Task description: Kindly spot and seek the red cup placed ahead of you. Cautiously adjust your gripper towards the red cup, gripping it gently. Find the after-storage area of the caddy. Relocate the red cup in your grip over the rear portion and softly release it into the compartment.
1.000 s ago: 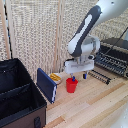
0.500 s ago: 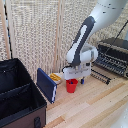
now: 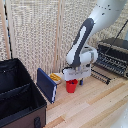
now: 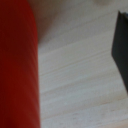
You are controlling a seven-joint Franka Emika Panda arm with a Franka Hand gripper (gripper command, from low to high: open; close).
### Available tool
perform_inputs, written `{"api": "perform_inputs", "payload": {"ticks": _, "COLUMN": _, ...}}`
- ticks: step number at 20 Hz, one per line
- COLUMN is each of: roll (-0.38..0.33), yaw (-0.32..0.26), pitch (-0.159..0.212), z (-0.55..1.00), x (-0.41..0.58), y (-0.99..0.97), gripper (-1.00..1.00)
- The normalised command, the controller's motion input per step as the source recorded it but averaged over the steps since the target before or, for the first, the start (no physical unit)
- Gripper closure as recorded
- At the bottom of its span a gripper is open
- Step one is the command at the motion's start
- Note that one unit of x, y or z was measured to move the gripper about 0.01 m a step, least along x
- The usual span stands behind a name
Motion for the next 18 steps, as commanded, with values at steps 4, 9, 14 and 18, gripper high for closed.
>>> {"api": "perform_inputs", "payload": {"ticks": 4, "roll": 0.009, "yaw": 0.000, "pitch": -0.176, "z": 0.17, "x": -0.101, "y": 0.17, "gripper": 1.00}}
{"api": "perform_inputs", "payload": {"ticks": 9, "roll": 0.000, "yaw": -0.001, "pitch": -0.136, "z": 0.24, "x": -0.129, "y": 0.21, "gripper": 1.00}}
{"api": "perform_inputs", "payload": {"ticks": 14, "roll": 0.042, "yaw": 0.000, "pitch": 0.007, "z": 0.64, "x": 0.007, "y": 0.14, "gripper": 1.00}}
{"api": "perform_inputs", "payload": {"ticks": 18, "roll": 0.046, "yaw": 0.000, "pitch": 0.047, "z": 0.84, "x": 0.354, "y": 0.00, "gripper": 1.00}}
